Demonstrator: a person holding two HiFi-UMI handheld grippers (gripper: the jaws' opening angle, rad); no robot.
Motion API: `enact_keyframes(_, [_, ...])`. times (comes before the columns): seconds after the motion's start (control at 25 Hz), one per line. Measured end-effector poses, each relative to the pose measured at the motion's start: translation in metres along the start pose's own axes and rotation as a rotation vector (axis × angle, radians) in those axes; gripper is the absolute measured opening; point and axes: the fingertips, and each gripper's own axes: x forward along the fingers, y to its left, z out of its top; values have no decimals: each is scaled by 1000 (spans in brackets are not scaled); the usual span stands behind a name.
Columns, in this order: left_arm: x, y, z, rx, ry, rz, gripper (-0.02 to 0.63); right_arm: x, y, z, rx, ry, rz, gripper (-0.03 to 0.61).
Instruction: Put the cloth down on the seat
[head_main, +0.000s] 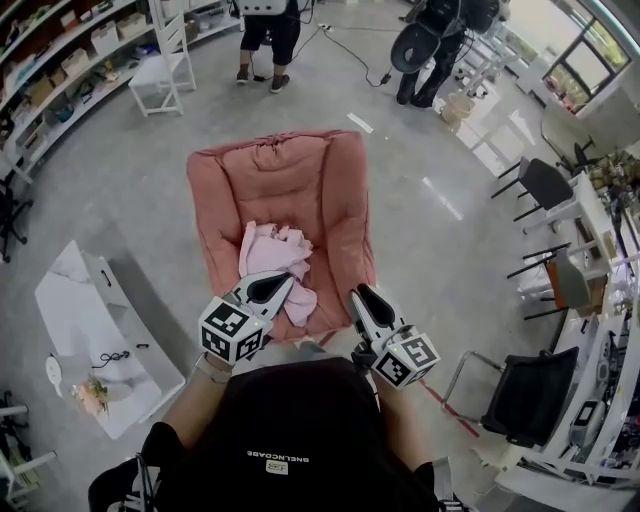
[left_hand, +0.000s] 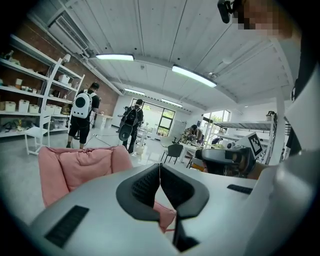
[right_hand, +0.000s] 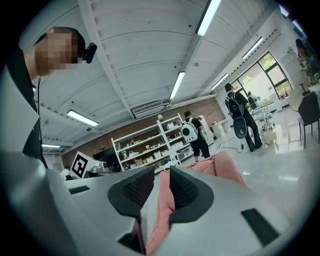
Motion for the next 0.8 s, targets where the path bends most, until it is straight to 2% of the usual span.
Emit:
enact_keyframes(0.48, [4, -5, -3, 16, 20, 7, 17, -2, -10, 0, 25, -7, -8, 112])
enact_keyframes(0.8, [3, -5, -4, -13, 13, 21, 17, -3, -12, 1, 39, -5, -2, 112])
